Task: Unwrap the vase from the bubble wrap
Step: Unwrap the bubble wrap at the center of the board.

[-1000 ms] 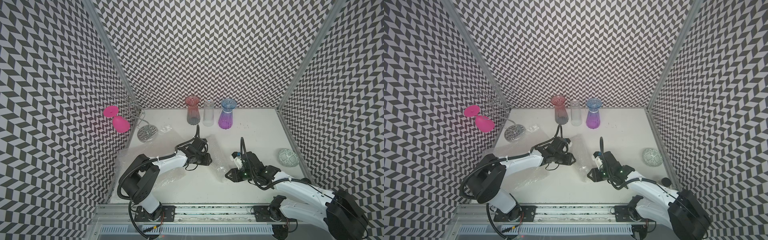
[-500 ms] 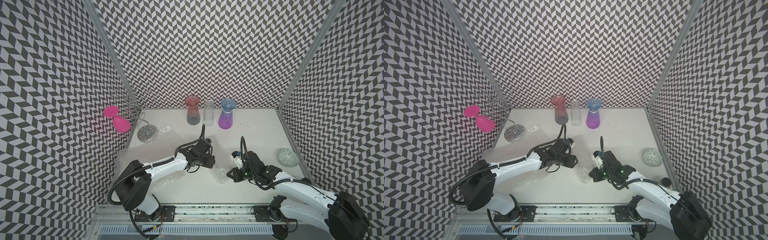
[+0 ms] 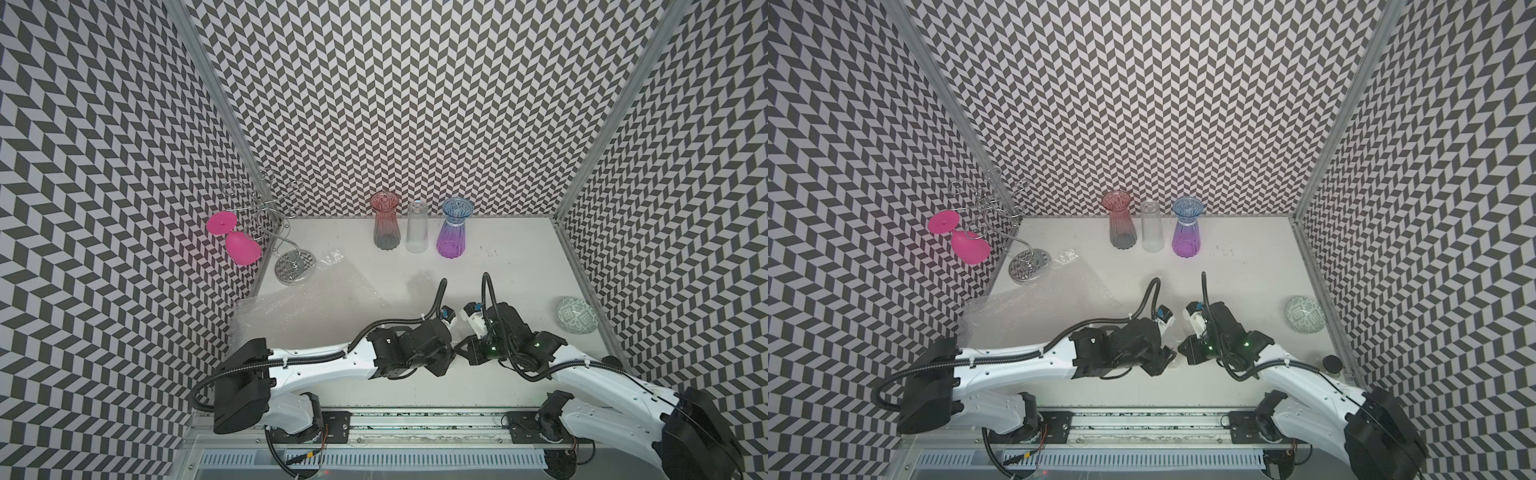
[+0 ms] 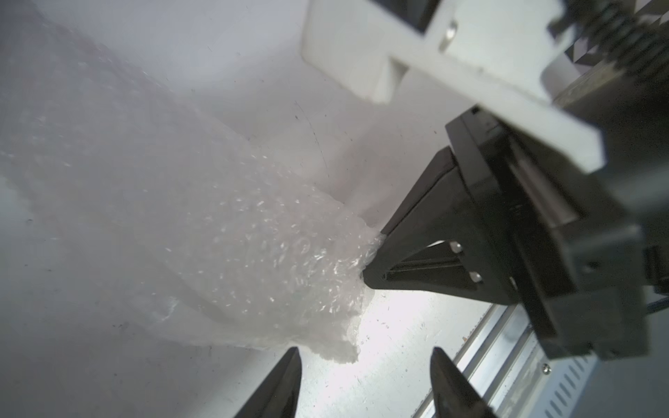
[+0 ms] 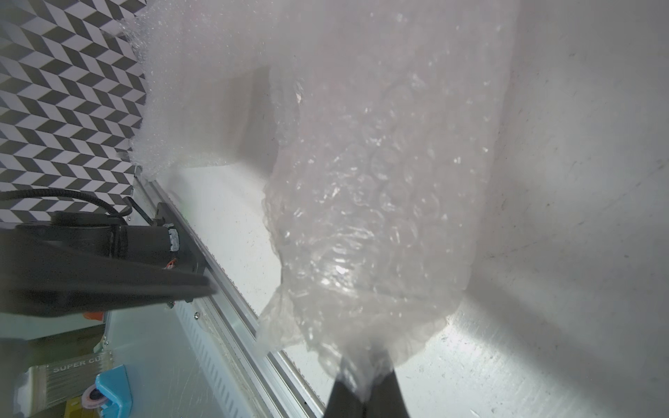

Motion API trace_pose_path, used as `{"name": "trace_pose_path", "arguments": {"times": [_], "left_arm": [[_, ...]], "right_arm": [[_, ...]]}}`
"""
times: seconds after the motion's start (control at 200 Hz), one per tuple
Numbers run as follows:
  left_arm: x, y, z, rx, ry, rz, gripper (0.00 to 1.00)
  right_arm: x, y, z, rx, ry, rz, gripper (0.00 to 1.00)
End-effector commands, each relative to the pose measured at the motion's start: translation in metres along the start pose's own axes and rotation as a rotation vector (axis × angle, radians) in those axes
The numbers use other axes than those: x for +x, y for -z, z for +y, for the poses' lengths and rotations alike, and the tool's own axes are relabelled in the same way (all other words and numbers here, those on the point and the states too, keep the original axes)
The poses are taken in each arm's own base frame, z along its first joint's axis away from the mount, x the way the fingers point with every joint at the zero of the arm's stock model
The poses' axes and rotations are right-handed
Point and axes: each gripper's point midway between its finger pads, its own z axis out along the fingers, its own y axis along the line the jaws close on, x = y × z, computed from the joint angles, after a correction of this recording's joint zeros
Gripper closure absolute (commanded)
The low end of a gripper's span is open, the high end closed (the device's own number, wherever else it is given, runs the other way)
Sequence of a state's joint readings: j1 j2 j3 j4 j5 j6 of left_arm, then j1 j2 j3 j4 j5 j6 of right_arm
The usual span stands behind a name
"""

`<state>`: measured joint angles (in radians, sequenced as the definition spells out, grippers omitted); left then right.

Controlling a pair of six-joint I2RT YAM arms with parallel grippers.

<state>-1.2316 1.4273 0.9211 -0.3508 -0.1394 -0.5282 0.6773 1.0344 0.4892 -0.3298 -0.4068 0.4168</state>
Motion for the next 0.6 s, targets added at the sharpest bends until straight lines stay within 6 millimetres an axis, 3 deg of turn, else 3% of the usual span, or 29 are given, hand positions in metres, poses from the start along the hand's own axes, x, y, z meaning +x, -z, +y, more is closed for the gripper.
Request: {"name": "trace_pose_path", "arguments": {"times": [0.0, 0.596], "left_arm": [[0.000, -0.011, 0.003, -0.066, 0.043, -0.016, 0.46], [0.007, -0.029, 0.028, -0.234, 0.051, 0.022, 0.72]], "right_arm": [[-0.020, 0.008, 0.019, -0.063, 0.050, -0.065, 1.00], [-0.018, 0.008, 0.020, -0.076, 0.064, -0.059, 1.00]]}}
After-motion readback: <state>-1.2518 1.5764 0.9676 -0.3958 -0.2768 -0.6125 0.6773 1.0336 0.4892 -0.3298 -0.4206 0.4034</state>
